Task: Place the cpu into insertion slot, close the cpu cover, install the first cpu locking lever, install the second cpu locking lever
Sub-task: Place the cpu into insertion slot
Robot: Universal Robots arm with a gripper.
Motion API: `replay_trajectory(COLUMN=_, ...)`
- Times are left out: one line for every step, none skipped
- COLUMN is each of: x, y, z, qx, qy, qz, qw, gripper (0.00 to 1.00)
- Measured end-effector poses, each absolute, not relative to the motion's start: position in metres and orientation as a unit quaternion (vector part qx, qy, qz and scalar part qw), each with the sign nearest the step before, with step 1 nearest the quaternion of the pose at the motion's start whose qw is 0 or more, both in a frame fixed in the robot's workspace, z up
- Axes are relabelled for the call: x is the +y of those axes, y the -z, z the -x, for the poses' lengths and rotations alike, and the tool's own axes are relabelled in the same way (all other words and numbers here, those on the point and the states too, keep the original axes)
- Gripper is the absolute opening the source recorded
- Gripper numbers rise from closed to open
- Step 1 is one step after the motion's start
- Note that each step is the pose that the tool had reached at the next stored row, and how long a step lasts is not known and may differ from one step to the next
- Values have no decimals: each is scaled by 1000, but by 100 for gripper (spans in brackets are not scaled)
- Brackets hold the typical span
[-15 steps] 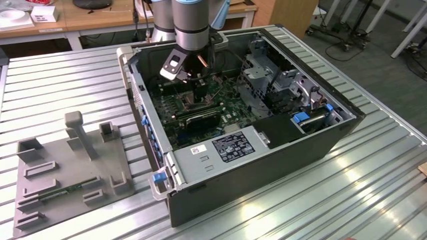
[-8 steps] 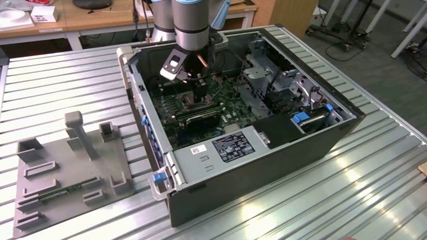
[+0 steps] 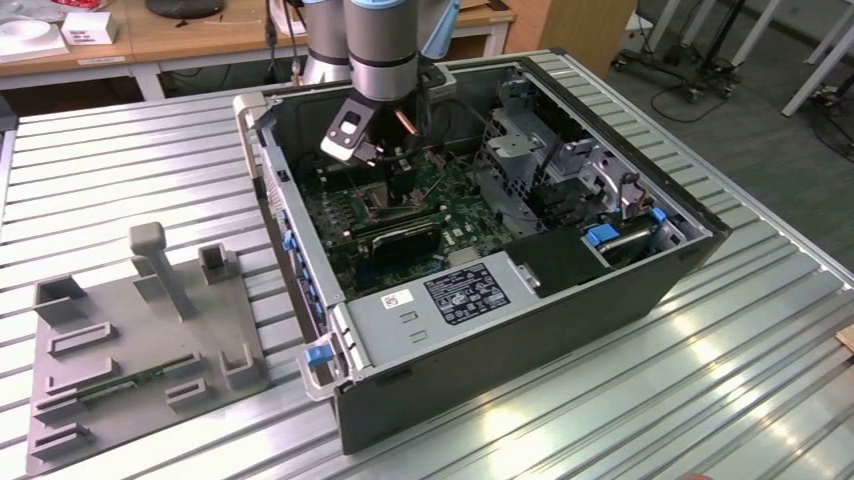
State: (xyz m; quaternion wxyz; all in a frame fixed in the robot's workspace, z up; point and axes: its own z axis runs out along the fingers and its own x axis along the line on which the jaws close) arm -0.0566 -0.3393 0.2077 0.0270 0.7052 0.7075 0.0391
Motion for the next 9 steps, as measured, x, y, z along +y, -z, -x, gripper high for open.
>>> replay_trajectory(x=-339, y=-207, z=57, qx=707, qy=-39, qz=-705, qw=27, gripper=61)
replay_trajectory(x=-339, y=-205, z=57, qx=707, qy=-39, qz=-705, qw=27, gripper=61)
replay_trajectory(x=-339, y=-204, z=57, qx=707, qy=-39, qz=-705, qw=27, gripper=61)
replay_trajectory(x=-339, y=-202, z=57, qx=707, qy=-39, qz=-705, qw=27, gripper=61)
replay_trajectory(x=-339, y=-201, z=57, qx=707, qy=-39, qz=-705, qw=26, gripper=61)
replay_trajectory(x=-339, y=-201, z=57, qx=707, qy=-39, qz=-705, qw=26, gripper=61)
replay_trajectory(x=-339, y=-201, z=57, qx=707, qy=-39, qz=-705, qw=26, gripper=61)
replay_trajectory(x=-339, y=-201, z=57, qx=707, qy=-39, qz=-705, qw=26, gripper=61)
replay_trajectory(x=-339, y=-201, z=57, qx=707, qy=-39, qz=-705, qw=26, gripper=61)
